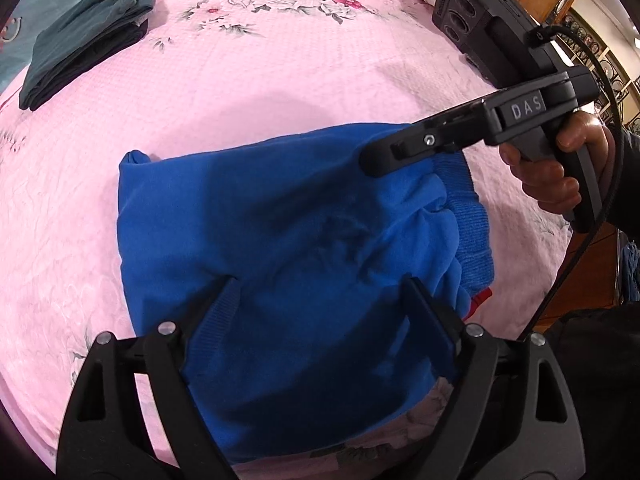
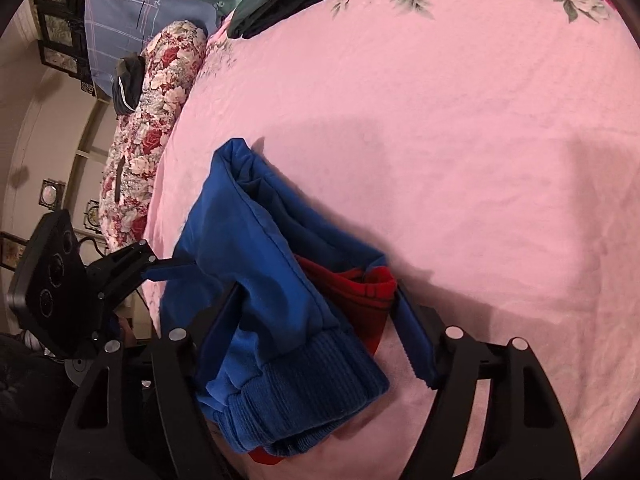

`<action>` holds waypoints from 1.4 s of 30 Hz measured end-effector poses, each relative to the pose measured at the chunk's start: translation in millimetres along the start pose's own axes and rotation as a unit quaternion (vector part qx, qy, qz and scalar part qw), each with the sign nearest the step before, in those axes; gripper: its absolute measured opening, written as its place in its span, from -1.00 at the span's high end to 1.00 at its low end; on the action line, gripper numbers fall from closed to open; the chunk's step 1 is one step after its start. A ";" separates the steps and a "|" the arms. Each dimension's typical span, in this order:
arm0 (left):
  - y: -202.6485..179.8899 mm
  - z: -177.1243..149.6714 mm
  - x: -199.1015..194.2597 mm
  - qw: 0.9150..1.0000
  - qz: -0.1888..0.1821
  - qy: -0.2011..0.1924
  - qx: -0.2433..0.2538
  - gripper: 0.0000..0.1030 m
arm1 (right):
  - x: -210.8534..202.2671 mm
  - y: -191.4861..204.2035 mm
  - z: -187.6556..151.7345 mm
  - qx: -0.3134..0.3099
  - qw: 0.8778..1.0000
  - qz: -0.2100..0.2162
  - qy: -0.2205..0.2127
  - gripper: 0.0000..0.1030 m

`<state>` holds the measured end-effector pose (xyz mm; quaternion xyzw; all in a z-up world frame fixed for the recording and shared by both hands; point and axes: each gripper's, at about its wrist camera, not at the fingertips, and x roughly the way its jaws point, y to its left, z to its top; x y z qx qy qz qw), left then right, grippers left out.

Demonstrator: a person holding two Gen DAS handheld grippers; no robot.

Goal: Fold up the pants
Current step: 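Lift the blue bundle with both grippers and carry it toward the teal pillow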

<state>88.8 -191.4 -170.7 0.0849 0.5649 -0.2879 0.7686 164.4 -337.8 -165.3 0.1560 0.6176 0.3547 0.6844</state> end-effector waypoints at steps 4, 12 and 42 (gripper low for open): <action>-0.2 1.3 0.6 1.000 0.001 0.000 -0.004 -0.68 | 2.6 1.2 0.6 -0.008 1.000 0.016 0.011 -0.80; 0.9 1.7 -7.2 1.000 0.013 0.006 -0.001 -0.69 | 9.1 16.7 2.8 -0.009 0.999 -0.031 0.016 -0.52; 92.3 -52.0 -13.7 0.972 -0.046 0.069 -0.221 -0.62 | -10.8 61.6 -21.1 -0.041 0.987 -0.146 -0.057 0.23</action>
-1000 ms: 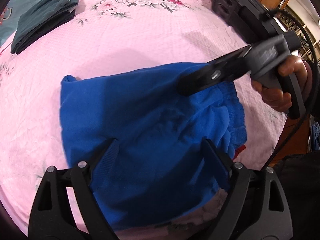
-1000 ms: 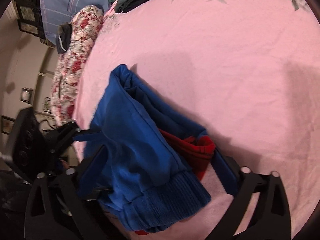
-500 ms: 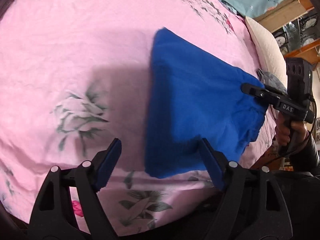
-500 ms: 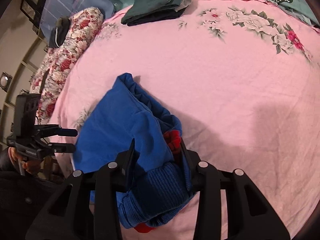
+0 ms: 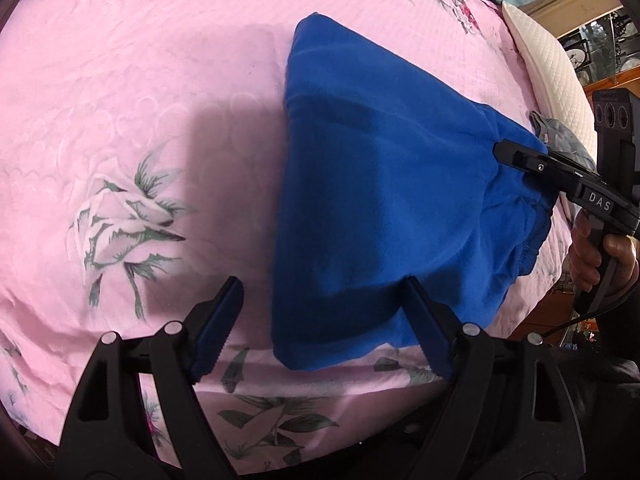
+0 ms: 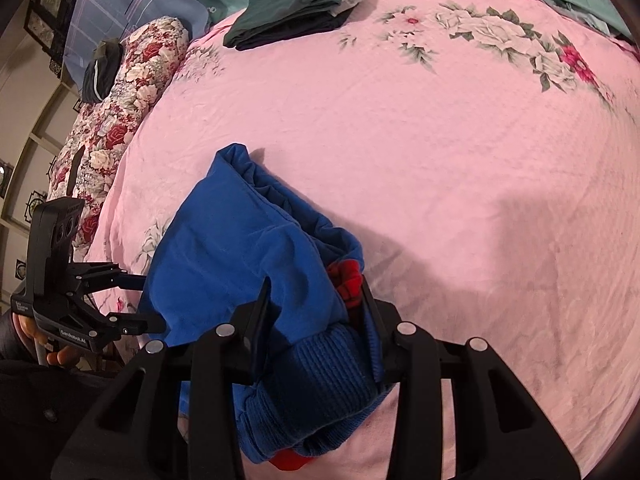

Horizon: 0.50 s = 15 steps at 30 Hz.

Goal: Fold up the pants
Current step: 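Lift the blue bundle with both grippers and carry it toward the teal pillow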

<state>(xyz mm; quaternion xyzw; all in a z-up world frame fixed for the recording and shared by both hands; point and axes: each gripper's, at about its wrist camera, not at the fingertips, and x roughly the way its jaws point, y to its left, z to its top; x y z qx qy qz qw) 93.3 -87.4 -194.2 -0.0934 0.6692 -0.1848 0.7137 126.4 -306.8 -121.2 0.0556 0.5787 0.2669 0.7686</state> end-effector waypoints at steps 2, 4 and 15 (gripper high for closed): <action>-3.8 1.9 1.7 1.000 0.006 0.004 0.000 -0.63 | 1.6 -2.7 -0.3 0.010 1.000 0.001 0.003 0.23; -9.0 6.7 5.3 1.000 0.009 0.008 -0.001 -0.66 | 2.4 -3.3 -0.8 0.014 1.000 0.001 0.004 0.23; -31.5 8.2 3.3 0.999 -0.020 -0.010 0.040 0.17 | -3.6 10.8 -1.7 -0.014 1.000 -0.025 -0.009 0.24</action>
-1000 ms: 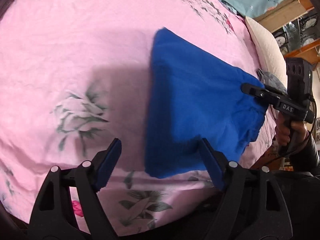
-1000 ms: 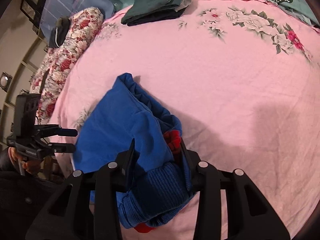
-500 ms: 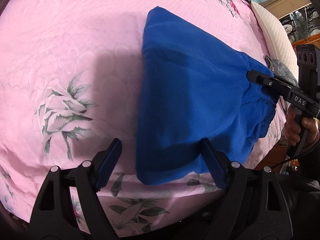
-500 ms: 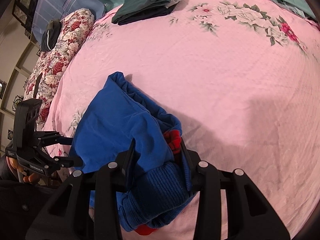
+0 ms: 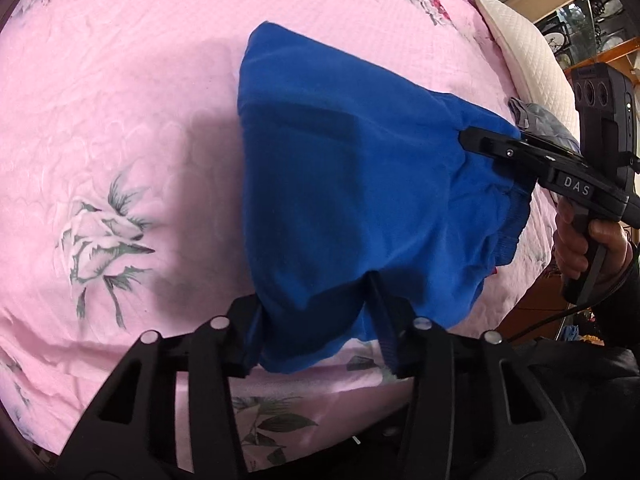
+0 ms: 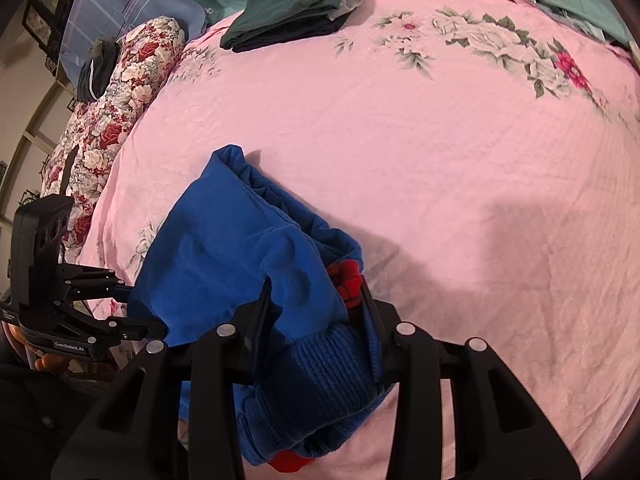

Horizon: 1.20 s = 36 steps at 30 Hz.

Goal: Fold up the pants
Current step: 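Lift the blue bundle with both grippers and carry it toward the teal pillow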

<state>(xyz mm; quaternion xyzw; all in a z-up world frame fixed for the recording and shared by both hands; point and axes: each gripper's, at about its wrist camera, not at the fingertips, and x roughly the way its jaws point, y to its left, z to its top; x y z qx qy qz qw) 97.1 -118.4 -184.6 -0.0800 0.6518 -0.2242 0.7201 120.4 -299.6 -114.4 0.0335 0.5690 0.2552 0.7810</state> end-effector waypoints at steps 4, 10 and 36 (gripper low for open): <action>-4.1 -1.2 -6.8 1.000 0.000 -0.017 0.006 0.36 | -4.6 7.5 2.1 -0.016 1.000 -0.013 -0.005 0.25; -3.3 -2.9 -9.3 0.999 0.015 -0.015 0.028 0.34 | -9.4 24.6 5.1 -0.052 0.998 -0.040 -0.013 0.25; -12.8 10.1 -36.0 0.994 0.016 -0.047 0.099 0.53 | -20.2 50.7 24.7 -0.048 0.996 -0.071 -0.015 0.28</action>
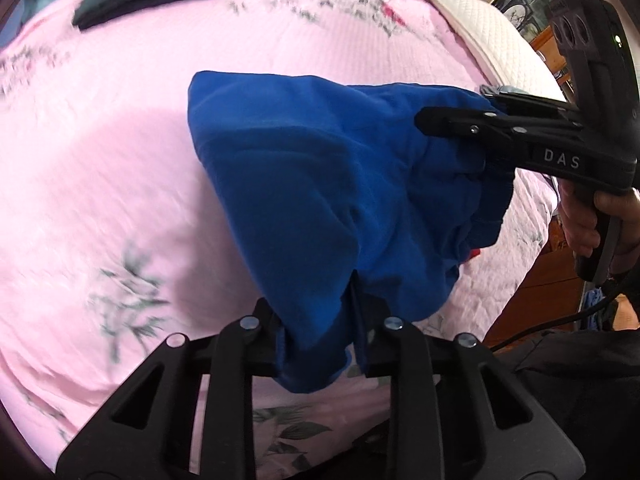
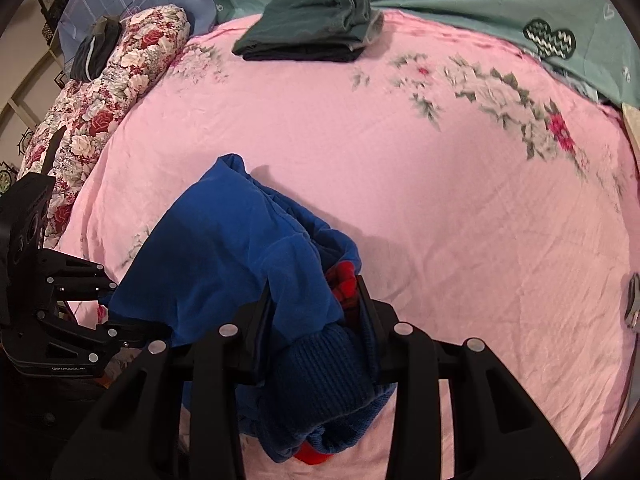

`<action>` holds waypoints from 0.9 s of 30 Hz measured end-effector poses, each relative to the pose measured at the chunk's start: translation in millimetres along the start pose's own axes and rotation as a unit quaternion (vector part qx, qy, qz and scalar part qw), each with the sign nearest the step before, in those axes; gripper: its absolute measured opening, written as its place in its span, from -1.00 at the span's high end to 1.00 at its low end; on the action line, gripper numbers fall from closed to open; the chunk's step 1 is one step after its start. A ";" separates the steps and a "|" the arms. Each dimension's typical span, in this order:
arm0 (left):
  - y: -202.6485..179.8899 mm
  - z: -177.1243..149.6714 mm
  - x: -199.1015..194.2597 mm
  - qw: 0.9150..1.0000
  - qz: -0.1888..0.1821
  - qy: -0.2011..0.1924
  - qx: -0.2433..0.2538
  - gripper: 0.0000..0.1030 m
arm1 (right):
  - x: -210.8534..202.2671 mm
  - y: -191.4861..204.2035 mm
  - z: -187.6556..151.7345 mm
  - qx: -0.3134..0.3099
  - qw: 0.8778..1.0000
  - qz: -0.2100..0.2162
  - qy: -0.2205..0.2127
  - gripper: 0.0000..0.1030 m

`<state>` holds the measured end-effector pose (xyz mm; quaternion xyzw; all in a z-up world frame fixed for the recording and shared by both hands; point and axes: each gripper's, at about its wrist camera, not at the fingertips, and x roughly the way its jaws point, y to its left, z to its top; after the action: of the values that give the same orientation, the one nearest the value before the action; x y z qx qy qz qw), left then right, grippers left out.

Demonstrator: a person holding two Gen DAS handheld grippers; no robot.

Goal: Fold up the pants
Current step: 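Lift the blue bundle with both grippers and carry it toward the teal pillow, then lower the bundle onto the bed by the pillow and open both grippers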

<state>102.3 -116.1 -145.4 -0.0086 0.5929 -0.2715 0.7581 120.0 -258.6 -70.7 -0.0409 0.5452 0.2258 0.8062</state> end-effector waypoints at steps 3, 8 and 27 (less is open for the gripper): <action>12.0 12.5 -20.7 1.000 0.003 -0.024 -0.006 0.53 | -10.3 10.8 23.3 -0.014 1.000 -0.003 -0.021 0.28; 47.4 45.3 -66.5 0.997 0.011 -0.077 -0.008 0.53 | -23.4 34.1 82.6 -0.051 0.997 -0.010 -0.055 0.28; 233.3 283.8 -93.8 0.978 0.093 -0.186 -0.034 0.52 | 74.0 14.1 386.8 -0.049 0.988 -0.030 -0.142 0.28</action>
<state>438.4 34.6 -55.5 -0.0293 0.4485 -0.1731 0.8764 469.6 -101.5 21.0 -0.0642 0.4124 0.2314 0.8788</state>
